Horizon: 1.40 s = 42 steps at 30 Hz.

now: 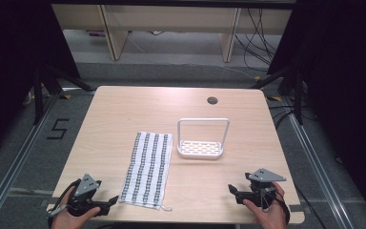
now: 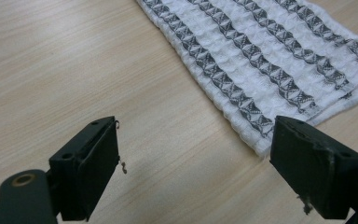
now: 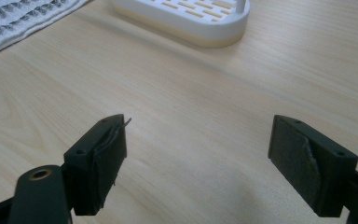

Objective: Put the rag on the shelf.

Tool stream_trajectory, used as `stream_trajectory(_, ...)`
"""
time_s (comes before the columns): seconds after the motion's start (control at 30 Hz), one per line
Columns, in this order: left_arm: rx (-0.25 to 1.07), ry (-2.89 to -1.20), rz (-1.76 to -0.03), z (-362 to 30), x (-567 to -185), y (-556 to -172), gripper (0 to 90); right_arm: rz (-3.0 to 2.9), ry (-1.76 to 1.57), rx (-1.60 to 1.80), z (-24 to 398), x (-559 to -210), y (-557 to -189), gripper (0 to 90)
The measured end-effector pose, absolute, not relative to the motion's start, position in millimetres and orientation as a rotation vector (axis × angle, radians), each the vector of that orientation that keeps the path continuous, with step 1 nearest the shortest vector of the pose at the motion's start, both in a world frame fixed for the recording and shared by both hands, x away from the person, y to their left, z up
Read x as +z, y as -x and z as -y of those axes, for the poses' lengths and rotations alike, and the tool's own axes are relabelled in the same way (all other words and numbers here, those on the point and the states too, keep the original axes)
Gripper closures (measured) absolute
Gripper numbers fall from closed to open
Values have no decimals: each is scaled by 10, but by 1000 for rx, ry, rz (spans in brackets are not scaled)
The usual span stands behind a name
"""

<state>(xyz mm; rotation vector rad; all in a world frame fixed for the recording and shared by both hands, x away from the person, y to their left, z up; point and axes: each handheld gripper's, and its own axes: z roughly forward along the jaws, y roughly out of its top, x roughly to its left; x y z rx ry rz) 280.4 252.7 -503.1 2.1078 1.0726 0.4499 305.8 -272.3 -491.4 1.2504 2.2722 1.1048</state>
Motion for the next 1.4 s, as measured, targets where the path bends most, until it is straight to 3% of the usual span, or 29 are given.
stream_trajectory(0.53,432,-2128,-1010,-2480,-5010,-2787,152,-2293,-1175,1146,2573,-4873,-3018,249)
stream_trajectory(1.4,403,-2171,-933,-2392,-4995,-2677,209,-2555,-828,1252,1556,-4866,-2961,373)
